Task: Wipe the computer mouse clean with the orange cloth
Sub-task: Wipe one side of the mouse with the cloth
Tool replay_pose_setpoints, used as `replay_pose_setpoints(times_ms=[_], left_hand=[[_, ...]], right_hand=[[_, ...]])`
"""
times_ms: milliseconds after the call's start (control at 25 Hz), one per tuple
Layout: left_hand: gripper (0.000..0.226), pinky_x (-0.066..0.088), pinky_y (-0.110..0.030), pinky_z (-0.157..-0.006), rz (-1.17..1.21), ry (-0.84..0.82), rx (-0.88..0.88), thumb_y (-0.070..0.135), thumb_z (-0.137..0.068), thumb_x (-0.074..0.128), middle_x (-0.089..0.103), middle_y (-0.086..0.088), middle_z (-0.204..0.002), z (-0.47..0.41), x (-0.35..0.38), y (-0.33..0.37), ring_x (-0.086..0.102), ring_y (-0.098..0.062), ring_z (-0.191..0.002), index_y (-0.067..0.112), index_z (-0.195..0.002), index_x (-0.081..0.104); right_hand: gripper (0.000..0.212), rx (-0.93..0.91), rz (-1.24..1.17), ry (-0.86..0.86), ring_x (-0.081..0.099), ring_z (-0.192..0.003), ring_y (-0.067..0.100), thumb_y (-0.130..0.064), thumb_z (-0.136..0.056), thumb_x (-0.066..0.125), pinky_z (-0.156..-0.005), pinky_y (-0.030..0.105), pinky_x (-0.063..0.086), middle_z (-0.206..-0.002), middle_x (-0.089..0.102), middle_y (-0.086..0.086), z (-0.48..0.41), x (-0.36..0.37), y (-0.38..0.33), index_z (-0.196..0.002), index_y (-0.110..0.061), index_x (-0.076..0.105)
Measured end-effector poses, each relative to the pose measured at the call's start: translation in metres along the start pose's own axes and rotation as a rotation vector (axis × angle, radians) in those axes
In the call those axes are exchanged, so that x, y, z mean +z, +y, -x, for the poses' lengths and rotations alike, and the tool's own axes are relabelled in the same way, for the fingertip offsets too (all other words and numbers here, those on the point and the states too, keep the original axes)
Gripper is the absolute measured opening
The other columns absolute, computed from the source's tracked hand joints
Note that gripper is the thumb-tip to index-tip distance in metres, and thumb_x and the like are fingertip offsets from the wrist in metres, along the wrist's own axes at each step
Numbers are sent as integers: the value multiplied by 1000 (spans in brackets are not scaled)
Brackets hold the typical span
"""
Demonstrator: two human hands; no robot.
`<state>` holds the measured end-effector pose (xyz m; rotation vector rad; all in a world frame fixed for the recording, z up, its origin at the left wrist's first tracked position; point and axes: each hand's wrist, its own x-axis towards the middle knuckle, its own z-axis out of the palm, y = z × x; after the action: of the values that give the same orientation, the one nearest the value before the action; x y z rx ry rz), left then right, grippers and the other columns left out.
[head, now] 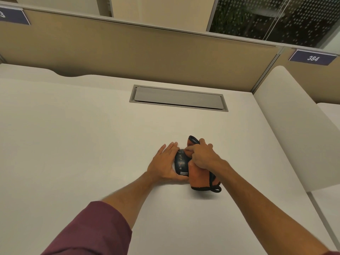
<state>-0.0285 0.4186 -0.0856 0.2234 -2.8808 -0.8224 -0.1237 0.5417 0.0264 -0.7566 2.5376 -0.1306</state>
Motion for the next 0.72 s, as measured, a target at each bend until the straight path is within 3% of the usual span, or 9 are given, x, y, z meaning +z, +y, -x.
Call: replay_pose_setpoints(times_ms=[160, 280, 400, 720], left_hand=[[131, 5, -38, -124, -6, -23, -6, 100, -53, 51, 19, 1, -163, 0, -1, -2, 7, -9, -151, 20, -153, 23], [132, 4, -38, -124, 11, -34, -7, 100, -52, 49, 17, 1, -164, 1, -1, -2, 6, -9, -151, 21, -154, 20], [132, 1, -34, -124, 4, -17, -17, 100, -53, 50, 18, 3, -164, 1, 0, -1, 4, -6, -151, 20, -154, 20], [135, 1, -38, -124, -10, -51, 11, 101, -54, 46, 15, -1, -164, -3, -3, -3, 3, -8, -151, 17, -155, 18]], right_hand=[[35, -54, 57, -102, 45, -122, 35, -28, -100, 49, -108, 44, 38, -139, 40, 10, 5, -15, 12, -134, -33, 58], [38, -13, 40, -5, 40, -127, 37, -26, -102, 46, -110, 47, 36, -145, 36, 10, 1, -21, 18, -139, -33, 52], [38, -27, 22, 38, 35, -125, 36, -25, -101, 45, -106, 48, 35, -137, 36, 10, -1, -8, 12, -137, -35, 54], [38, 10, 63, 136, 37, -127, 31, -26, -98, 51, -106, 45, 36, -141, 37, 8, -22, 9, -7, -136, -21, 49]])
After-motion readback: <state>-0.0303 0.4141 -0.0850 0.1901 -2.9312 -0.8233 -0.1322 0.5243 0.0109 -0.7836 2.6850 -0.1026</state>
